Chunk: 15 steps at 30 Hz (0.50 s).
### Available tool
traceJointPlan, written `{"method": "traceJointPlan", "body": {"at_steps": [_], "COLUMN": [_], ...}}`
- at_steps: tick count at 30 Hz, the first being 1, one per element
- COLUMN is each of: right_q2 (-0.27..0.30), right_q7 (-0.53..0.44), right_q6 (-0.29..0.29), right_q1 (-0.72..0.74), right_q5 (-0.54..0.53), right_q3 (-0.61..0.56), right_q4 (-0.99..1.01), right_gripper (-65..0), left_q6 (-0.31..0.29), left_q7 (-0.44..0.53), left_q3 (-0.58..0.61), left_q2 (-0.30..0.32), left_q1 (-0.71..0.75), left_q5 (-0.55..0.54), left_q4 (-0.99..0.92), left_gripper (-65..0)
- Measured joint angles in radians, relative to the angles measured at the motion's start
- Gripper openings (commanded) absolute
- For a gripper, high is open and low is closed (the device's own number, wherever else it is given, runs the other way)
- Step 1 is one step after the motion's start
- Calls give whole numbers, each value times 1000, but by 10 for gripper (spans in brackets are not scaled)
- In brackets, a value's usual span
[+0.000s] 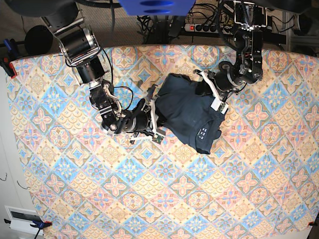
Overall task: Layout the t-shirt on the table in an organized manner, then fold the t-shirt properly
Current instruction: 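Tuck and smooth the bundle edges with both grippers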
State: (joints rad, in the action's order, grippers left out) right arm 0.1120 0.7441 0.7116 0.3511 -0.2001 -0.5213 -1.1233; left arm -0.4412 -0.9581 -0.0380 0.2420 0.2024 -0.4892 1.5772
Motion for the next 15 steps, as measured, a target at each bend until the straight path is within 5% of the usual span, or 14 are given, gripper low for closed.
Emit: {"method": "traceJointPlan", "body": {"at_steps": [9,15], "right_q2": [15,19], "right_q7": [62,69], "right_q6": [-9,-17], "right_q1": [-8,-2], "right_q5": [40,45], "right_q3": [144,236], "right_q4": [-14,-140], "right_gripper": [-620,-620], "left_q6": [33,32], "left_q7": [-62,-60], "left_q3": [-105,-260], "left_q2": [7,-6], "left_q1": [63,111], "left_q5": [77,-19], "left_q4": [182,196], "left_gripper": [-650,-650]}}
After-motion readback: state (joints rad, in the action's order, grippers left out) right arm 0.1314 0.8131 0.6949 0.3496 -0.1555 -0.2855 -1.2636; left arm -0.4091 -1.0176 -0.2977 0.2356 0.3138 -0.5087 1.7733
